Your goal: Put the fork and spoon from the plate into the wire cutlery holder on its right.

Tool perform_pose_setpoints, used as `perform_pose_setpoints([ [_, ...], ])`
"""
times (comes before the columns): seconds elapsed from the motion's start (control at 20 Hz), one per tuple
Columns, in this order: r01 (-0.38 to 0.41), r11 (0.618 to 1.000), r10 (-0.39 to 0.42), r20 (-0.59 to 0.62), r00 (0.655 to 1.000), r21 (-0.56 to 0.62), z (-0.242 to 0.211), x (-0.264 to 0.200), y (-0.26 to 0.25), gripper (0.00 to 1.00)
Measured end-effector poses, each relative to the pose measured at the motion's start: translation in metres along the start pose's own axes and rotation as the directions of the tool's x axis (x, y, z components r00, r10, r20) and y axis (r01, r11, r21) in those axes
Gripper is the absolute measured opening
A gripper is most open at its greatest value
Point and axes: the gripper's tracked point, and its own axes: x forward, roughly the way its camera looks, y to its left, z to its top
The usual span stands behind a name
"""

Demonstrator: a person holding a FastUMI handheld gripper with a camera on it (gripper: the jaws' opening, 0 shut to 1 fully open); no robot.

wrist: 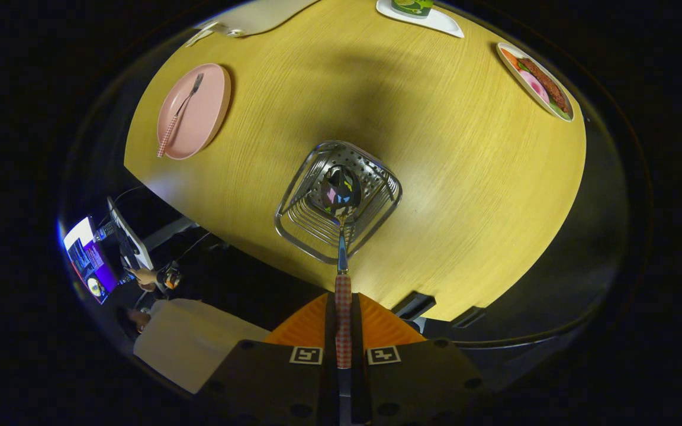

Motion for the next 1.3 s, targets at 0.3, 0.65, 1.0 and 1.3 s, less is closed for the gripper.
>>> perform_pose_setpoints([
  [0.3,-0.003,0.998,0.002,0.010,1.000,0.059,0.019,-0.001,0.001,0.19],
  [0.65,-0.046,0.995,0.031,0.157,0.987,0.093,0.036,-0.022,0.005,0.59],
  [1.0,-0.087,0.992,0.049,0.348,0.936,0.093,0.032,-0.052,0.030,1.00],
  [1.3,-0.135,0.983,0.044,0.550,0.834,0.126,0.035,-0.084,0.055,0.99],
])
